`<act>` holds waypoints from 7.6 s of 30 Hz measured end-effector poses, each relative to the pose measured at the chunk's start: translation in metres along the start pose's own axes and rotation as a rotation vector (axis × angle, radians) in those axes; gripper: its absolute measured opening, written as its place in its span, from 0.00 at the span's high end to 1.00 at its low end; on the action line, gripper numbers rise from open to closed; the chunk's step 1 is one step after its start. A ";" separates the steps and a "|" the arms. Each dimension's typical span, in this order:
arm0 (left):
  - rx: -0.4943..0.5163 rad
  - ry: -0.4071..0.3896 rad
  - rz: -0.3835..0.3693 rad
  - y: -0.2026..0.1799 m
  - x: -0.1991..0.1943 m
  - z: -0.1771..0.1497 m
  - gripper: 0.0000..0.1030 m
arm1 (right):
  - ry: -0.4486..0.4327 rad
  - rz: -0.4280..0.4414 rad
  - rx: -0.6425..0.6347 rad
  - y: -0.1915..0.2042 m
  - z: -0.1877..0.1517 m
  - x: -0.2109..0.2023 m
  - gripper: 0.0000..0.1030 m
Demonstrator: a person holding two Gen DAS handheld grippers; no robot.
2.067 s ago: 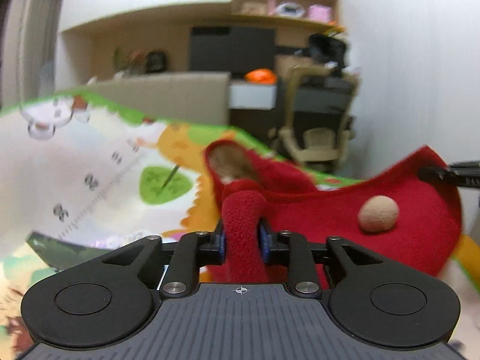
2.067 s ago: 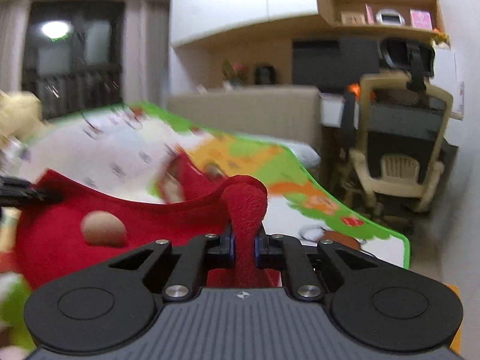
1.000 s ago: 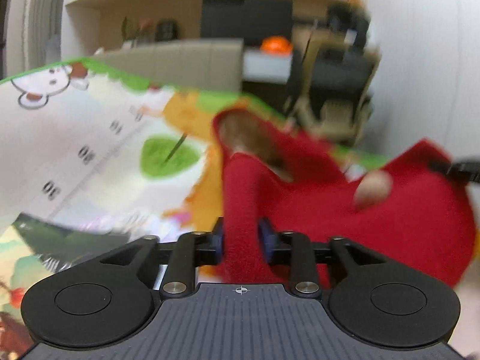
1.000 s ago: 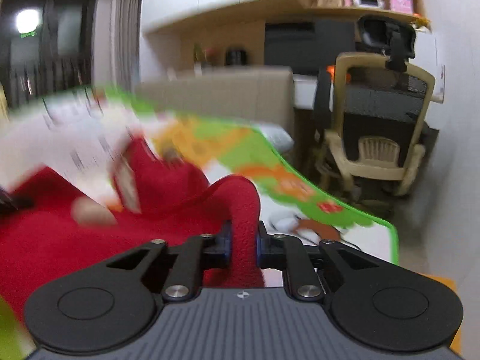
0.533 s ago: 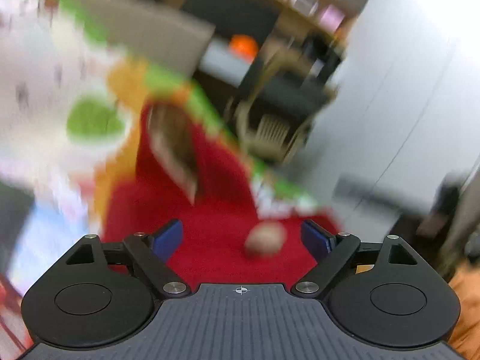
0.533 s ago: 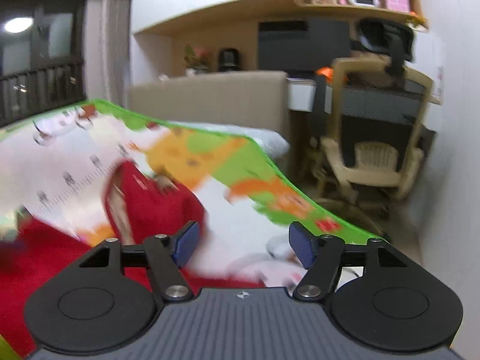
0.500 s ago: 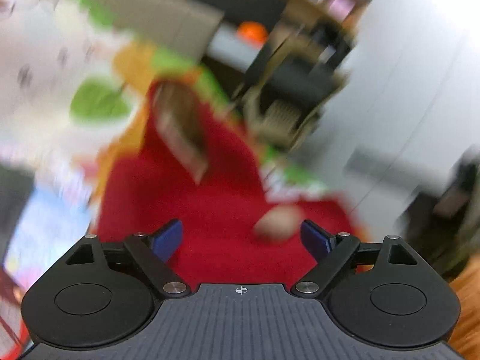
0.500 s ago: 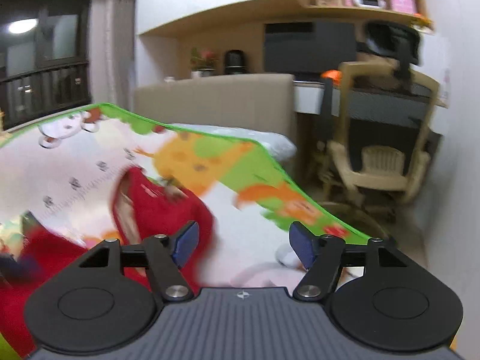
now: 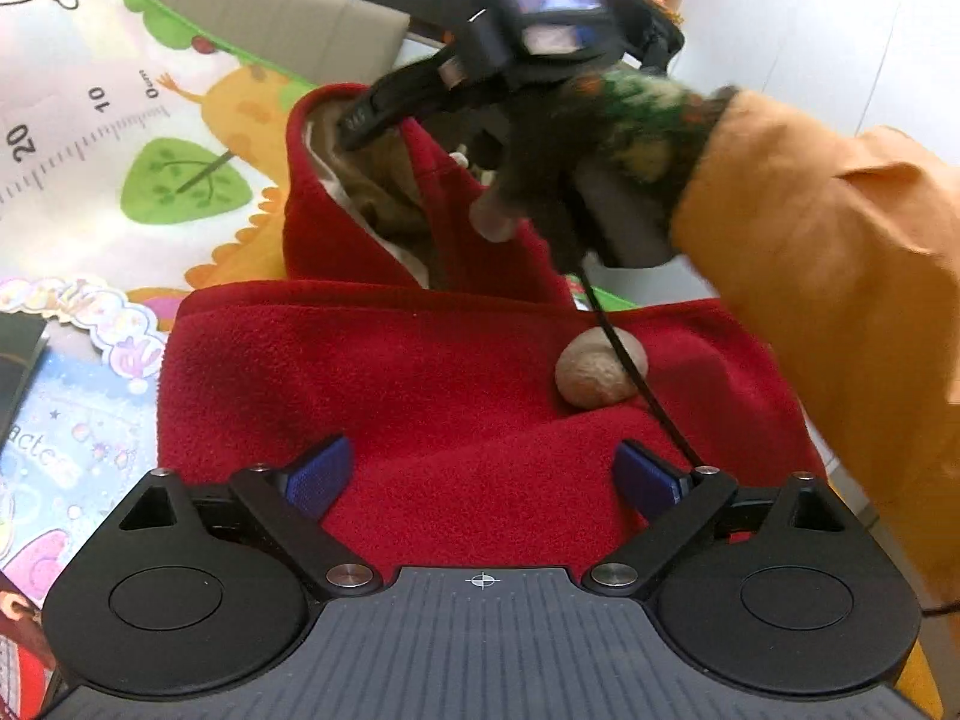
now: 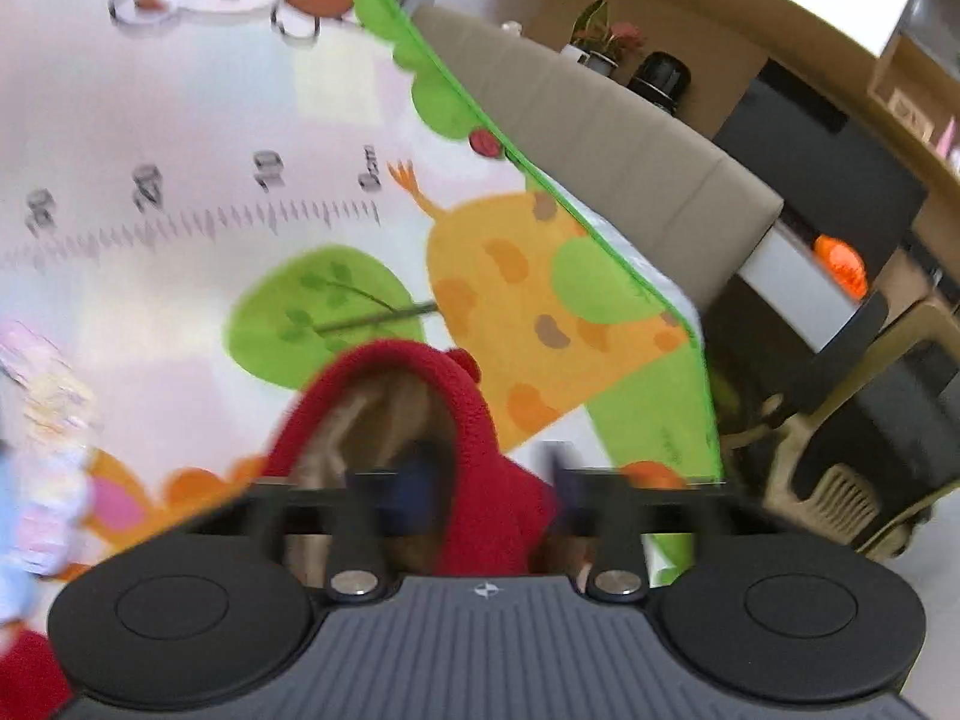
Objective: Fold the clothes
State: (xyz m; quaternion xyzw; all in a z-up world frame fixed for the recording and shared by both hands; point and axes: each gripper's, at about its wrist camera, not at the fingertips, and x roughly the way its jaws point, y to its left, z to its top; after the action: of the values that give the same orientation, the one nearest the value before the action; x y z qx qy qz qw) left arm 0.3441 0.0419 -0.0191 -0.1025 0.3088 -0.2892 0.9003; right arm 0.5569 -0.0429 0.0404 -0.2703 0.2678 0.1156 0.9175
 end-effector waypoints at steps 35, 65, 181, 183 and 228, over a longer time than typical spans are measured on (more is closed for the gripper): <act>-0.092 -0.190 -0.053 -0.045 -0.073 0.016 0.03 | -0.311 0.369 0.356 -0.010 -0.275 -0.332 0.34; -0.187 -0.268 -0.276 -0.045 -0.090 0.038 0.02 | -0.182 0.413 1.283 -0.043 -0.334 -0.245 0.67; -0.046 0.103 0.102 -0.004 -0.069 -0.025 0.06 | -0.260 0.381 0.595 -0.080 -0.236 -0.273 0.00; 0.018 0.121 0.170 -0.017 -0.057 -0.031 0.04 | -0.316 0.299 0.614 -0.083 -0.217 -0.271 0.00; -0.011 0.038 0.078 0.006 0.001 0.045 0.02 | -0.017 -0.190 0.235 -0.096 -0.177 -0.134 0.00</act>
State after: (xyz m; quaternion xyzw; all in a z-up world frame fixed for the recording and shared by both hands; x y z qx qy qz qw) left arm 0.3751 0.0471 0.0136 -0.0898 0.3312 -0.2543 0.9042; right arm 0.4042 -0.2301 0.0305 -0.1843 0.2448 -0.0017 0.9519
